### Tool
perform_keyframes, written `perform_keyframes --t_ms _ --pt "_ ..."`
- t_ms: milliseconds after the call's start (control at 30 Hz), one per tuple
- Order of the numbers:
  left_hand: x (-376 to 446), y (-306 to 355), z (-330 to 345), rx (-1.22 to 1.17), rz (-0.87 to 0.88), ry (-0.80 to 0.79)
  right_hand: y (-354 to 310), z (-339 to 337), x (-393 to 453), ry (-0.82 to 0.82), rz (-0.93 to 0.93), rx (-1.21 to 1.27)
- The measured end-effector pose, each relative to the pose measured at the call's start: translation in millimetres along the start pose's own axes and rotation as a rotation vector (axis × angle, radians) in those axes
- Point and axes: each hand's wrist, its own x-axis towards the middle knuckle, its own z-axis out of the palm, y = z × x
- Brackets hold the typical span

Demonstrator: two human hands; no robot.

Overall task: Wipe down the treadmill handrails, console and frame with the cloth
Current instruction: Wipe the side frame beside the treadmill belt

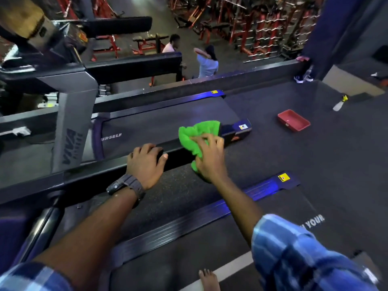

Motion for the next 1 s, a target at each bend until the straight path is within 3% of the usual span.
perform_keyframes --t_ms 133,300,400,500,600,733,833,900,967,1000 --pt "-5 -8 5 -0.006 0.044 0.023 36 4 -25 0.058 -0.020 0.010" --pt "-4 -12 12 0.026 0.067 0.036 -6 17 8 0.426 0.337 0.274" --pt "-5 -15 16 0.034 0.090 0.050 -37 41 -6 0.344 0.163 0.206" --pt "-7 -18 14 0.034 0.121 0.055 -9 58 -34 0.258 -0.003 0.128" --pt "-8 -25 9 0.048 0.150 0.034 13 58 -30 0.301 0.138 0.152" --pt "-16 -29 11 0.138 0.126 0.065 -36 52 -8 0.505 0.471 0.429" --pt "-16 -28 14 0.133 0.122 0.064 -57 66 -18 0.407 0.236 0.310" --pt "-17 -30 12 0.113 0.139 0.060 -37 73 -32 0.325 0.070 0.218" --pt "-21 -36 9 0.110 0.159 0.058 -10 69 -36 0.310 0.078 0.175" --pt "-24 -39 8 0.116 0.163 0.061 -2 63 -32 0.353 0.179 0.198"
